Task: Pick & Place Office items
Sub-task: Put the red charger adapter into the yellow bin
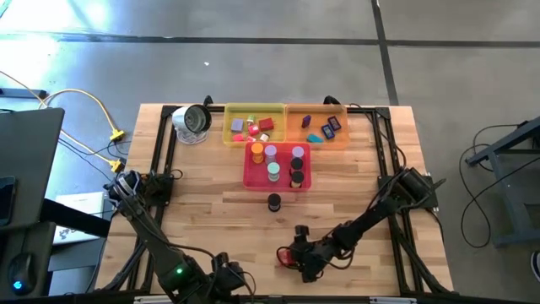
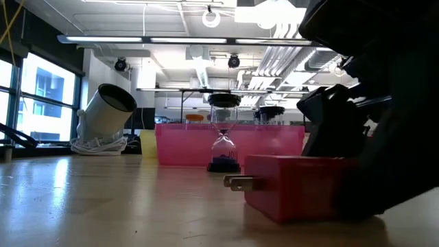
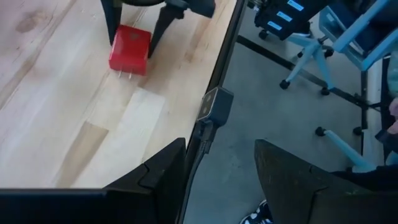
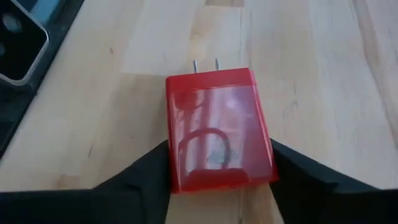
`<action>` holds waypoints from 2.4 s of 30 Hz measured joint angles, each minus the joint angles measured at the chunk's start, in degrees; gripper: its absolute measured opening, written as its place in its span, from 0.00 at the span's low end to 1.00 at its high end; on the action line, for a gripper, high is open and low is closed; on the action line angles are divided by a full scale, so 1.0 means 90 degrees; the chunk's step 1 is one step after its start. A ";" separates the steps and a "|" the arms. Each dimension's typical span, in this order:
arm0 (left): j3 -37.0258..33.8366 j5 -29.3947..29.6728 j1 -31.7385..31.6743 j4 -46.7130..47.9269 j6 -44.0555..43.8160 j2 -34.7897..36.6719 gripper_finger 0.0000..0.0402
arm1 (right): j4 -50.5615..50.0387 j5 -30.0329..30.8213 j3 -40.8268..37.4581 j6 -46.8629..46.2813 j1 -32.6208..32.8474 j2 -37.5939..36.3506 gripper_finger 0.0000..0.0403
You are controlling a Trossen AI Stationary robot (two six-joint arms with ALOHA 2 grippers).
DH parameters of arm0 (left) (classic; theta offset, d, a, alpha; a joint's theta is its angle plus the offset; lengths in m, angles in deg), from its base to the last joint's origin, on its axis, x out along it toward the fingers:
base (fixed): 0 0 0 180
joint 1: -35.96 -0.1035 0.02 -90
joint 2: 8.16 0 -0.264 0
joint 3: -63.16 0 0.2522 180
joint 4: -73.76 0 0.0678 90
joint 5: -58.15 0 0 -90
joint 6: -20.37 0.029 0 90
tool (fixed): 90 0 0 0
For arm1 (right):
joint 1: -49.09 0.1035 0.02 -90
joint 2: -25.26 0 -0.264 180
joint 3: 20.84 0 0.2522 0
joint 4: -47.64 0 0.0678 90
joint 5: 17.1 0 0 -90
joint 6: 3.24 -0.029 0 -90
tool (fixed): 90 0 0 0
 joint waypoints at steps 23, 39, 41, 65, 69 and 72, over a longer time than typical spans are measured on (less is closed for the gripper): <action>0.0000 0.0114 -0.0121 -0.0217 0.1692 -0.0007 0.46 | 0.0958 -0.0326 0.0017 -0.1002 0.0345 -0.1688 0.49; 0.0000 -0.0126 -0.0804 -0.1177 0.2749 -0.0007 0.49 | 0.0698 0.0401 0.0024 -0.0917 0.0459 -0.2164 0.49; 0.0000 -0.0393 -0.0924 -0.1173 0.2750 -0.0007 0.52 | 0.0611 0.0403 0.0024 -0.0910 0.0459 -0.2164 0.49; 0.0000 -0.1203 -0.1795 -0.0962 0.3774 -0.0007 0.97 | 0.0183 0.0675 0.0027 -0.0932 0.0273 -0.2171 0.49; 0.0002 -0.1389 -0.1886 -0.0962 0.3760 -0.0007 0.97 | 0.0179 0.0675 0.0027 -0.0910 0.0272 -0.2171 0.49; 0.0000 -0.1440 -0.1911 -0.0972 0.3750 -0.0007 0.97 | 0.0136 0.0665 0.0027 -0.0910 0.0238 -0.2171 0.49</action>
